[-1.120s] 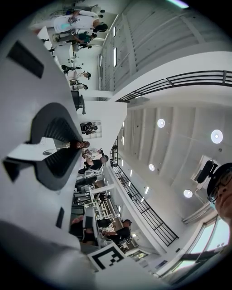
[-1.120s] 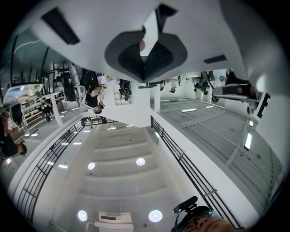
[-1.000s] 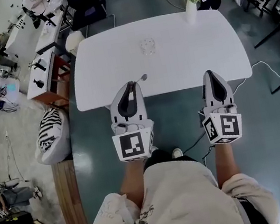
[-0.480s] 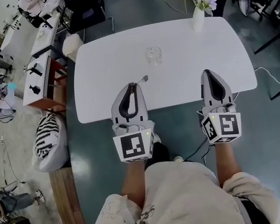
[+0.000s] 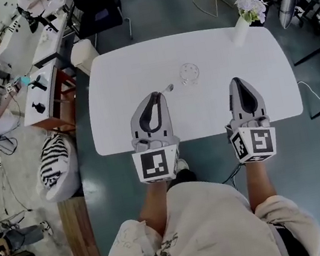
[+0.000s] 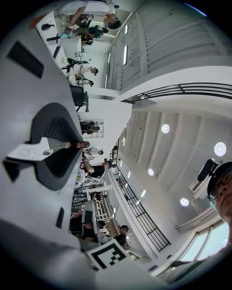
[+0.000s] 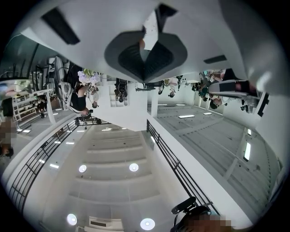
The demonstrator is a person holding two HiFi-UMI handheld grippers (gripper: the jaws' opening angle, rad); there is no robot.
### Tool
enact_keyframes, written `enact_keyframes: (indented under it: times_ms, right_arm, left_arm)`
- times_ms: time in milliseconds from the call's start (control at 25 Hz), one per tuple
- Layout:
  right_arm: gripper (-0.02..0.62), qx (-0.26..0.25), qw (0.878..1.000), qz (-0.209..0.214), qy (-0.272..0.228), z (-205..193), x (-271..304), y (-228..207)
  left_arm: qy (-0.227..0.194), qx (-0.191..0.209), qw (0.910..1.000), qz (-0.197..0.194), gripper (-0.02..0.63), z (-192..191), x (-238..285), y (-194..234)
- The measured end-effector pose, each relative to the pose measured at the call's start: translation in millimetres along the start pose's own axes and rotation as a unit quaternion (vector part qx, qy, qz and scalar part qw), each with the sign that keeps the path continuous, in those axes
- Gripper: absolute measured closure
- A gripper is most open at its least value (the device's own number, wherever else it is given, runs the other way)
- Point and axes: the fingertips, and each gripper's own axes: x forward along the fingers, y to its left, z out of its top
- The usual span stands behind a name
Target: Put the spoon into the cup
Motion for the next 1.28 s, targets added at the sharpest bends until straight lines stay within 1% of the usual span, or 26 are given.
enact_keyframes:
  times_ms: [80,280,560,840,1000,1120,1280]
  right_arm:
    - [0.607,-0.005,1.000,-0.003,0.004,-1.6,16.0,1.2]
    - [0.607,-0.010,1.000,-0.012,0.009,-5.3,54.8,7.1]
    - [0.607,-0.022,0.999,-0.019,0.028,-18.0,97.5,19.6]
    - [0.607,-0.017,0.999,-0.019,0.045,-40.6,116.9,13.2]
    - [0.607,-0.035,0.998,-0.015,0.059,-55.7,132.5,-2.2]
    - [0.607,-0.024,0.997,-0.008,0.075,-79.1,149.4,-14.6]
    - [0.607,-0.002,0.994,0.001,0.106,-122.2,172.8,-30.6]
  left_arm:
    - [0.003,-0.002,1.0000,-0.002,0.571,-3.9,13.6,11.7]
    - [-0.003,-0.007,0.9999,-0.013,0.571,-7.3,47.1,40.1]
    - [0.001,-0.024,0.9990,-0.038,0.571,-20.7,81.9,65.4]
    - [0.024,-0.037,0.9979,-0.048,0.571,-47.2,102.0,62.3]
    - [0.044,-0.054,0.9962,-0.052,0.571,-67.6,117.8,55.5]
    - [0.070,-0.064,0.9942,-0.050,0.571,-94.0,135.3,49.8]
    - [0.105,-0.071,0.9904,-0.054,0.571,-133.0,161.5,37.2]
